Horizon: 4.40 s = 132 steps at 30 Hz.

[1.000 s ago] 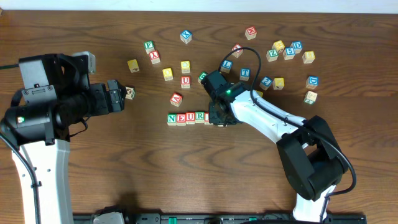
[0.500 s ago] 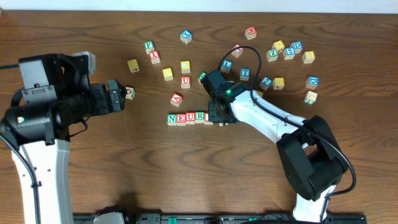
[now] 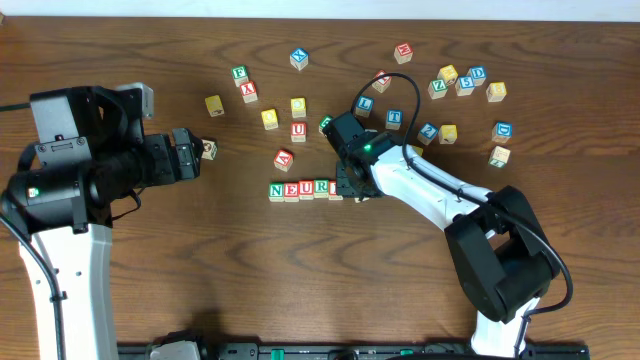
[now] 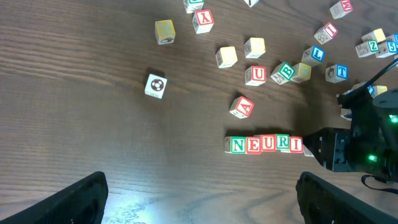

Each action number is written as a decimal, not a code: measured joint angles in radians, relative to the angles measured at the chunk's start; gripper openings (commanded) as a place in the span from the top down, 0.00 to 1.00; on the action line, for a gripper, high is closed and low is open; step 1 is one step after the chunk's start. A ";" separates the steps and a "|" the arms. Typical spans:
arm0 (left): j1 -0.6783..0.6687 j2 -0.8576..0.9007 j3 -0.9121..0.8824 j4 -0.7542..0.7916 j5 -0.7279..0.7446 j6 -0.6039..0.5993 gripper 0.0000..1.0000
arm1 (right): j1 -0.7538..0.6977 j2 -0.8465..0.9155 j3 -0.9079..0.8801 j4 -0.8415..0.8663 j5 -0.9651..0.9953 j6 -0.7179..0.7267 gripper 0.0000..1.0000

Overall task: Spell out NEURIPS
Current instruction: 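Lower the held P block onto the table right of I, then open the right gripper and raise it away from P, then move the right gripper over the yellow S block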

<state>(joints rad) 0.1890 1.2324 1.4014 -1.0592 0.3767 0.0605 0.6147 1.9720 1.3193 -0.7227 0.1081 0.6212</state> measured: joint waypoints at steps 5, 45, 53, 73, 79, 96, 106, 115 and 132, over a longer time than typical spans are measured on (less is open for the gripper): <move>0.000 0.000 0.000 0.000 0.000 0.000 0.05 | 0.000 0.000 0.000 -0.001 0.016 0.000 0.64; 0.000 0.000 0.000 0.000 0.000 0.000 0.05 | -0.022 0.000 0.338 -0.269 0.296 0.026 0.51; 0.000 0.000 0.000 0.000 0.000 0.000 0.05 | -0.064 0.000 0.338 -0.364 0.327 0.361 0.53; 0.000 0.000 0.000 0.000 0.000 0.000 0.05 | -0.130 0.000 0.313 -0.320 0.338 1.231 0.11; 0.000 0.000 0.000 0.000 0.000 0.000 0.05 | -0.209 0.002 0.203 -0.243 0.291 1.283 0.18; 0.000 0.000 0.000 0.000 0.000 0.000 0.05 | -0.223 0.004 0.072 -0.095 0.224 1.352 0.20; 0.000 0.000 0.000 0.000 0.000 0.000 0.05 | -0.224 0.004 0.035 -0.066 0.225 1.359 0.20; 0.000 0.000 0.000 0.000 0.000 0.000 0.05 | -0.228 0.004 0.000 -0.029 0.233 1.360 0.26; 0.000 0.000 0.000 0.000 0.000 0.000 0.05 | -0.230 0.001 -0.053 0.002 0.272 1.359 0.44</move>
<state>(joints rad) 0.1890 1.2324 1.4014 -1.0588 0.3767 0.0605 0.3851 1.9732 1.2659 -0.7204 0.3798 1.9804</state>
